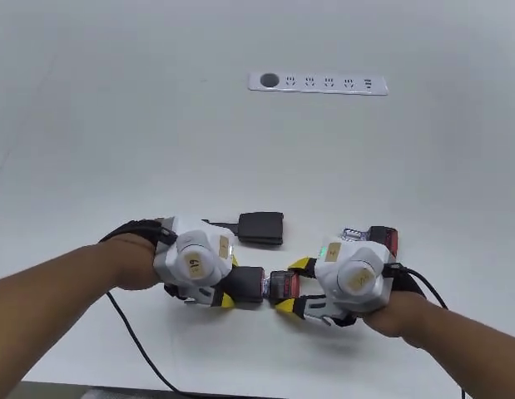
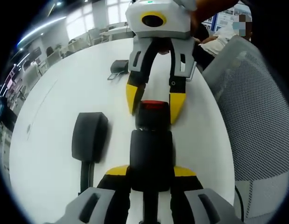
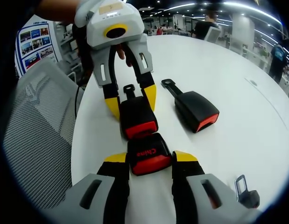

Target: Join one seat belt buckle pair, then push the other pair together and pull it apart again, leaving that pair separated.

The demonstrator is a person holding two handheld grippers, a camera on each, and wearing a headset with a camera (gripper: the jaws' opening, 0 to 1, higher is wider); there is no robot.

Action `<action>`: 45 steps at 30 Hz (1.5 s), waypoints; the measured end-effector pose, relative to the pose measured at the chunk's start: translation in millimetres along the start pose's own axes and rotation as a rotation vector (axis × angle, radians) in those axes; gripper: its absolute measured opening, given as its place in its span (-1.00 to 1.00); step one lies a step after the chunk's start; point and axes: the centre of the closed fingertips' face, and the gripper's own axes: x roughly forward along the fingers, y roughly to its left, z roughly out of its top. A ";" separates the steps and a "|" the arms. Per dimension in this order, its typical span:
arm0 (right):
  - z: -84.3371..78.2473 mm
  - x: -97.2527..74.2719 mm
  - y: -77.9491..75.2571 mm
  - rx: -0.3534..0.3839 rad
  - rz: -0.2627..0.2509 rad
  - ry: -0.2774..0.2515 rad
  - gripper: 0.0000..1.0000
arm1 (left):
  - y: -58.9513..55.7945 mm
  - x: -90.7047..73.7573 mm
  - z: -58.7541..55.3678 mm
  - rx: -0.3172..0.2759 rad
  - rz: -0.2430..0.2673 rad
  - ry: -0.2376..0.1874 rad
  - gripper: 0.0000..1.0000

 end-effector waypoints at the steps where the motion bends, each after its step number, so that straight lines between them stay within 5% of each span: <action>1: 0.3 -1.0 0.1 0.002 -0.003 0.000 -0.33 | 0.2 -0.1 0.0 0.000 0.000 0.000 -0.34; 23: -0.4 -2.2 -1.3 -0.039 -0.005 0.014 -0.32 | -0.4 0.2 -0.1 0.010 -0.012 -0.030 -0.33; 45: -1.7 -5.4 2.5 -0.124 0.059 -0.030 -0.37 | -3.7 -1.6 0.0 0.020 -0.033 -0.163 -0.34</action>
